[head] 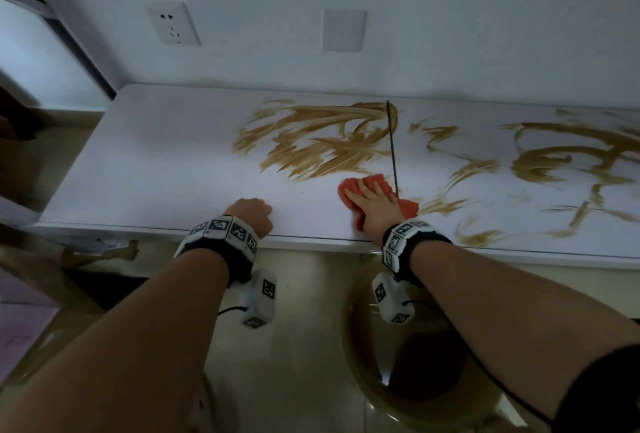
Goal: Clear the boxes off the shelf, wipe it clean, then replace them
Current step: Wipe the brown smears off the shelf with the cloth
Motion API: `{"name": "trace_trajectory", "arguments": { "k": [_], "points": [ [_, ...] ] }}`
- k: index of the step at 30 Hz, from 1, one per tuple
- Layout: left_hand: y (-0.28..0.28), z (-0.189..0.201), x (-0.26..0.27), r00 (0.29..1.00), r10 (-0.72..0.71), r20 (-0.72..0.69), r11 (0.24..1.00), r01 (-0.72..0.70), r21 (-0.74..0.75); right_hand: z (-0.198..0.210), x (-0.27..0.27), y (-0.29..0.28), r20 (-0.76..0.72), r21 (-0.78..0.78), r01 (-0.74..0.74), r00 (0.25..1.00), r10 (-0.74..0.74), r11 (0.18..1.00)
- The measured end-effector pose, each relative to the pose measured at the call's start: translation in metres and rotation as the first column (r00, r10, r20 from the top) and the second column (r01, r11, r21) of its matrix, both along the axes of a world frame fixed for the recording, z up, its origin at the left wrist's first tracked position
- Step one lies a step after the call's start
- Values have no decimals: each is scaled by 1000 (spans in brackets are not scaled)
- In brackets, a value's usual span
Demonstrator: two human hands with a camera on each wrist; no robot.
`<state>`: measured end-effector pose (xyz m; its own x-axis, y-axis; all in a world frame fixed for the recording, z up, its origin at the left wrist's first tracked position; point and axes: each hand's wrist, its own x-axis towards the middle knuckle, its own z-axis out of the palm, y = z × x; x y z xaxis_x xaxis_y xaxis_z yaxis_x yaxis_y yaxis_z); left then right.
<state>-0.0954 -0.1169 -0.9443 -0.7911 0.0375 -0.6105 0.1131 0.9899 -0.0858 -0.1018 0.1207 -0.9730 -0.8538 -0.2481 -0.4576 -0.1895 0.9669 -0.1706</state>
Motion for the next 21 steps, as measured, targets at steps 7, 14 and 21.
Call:
{"name": "trace_trajectory", "arguments": {
  "k": [7, 14, 21],
  "points": [
    [1, -4, -5, 1000, 13, -21, 1000, -14, -12, 0, 3, -35, 61, 22, -328, 943, 326, 944],
    [-4, -10, -11, 998, -45, -34, 999, 44, -12, 0, -37, -47, 79, 34, -262, 963, 259, 964],
    [-6, -14, -17, 1000, -11, -14, 1000, 10, -6, 7, -41, -4, 46, 17, 38, 998, -39, 999]
  ]
}}
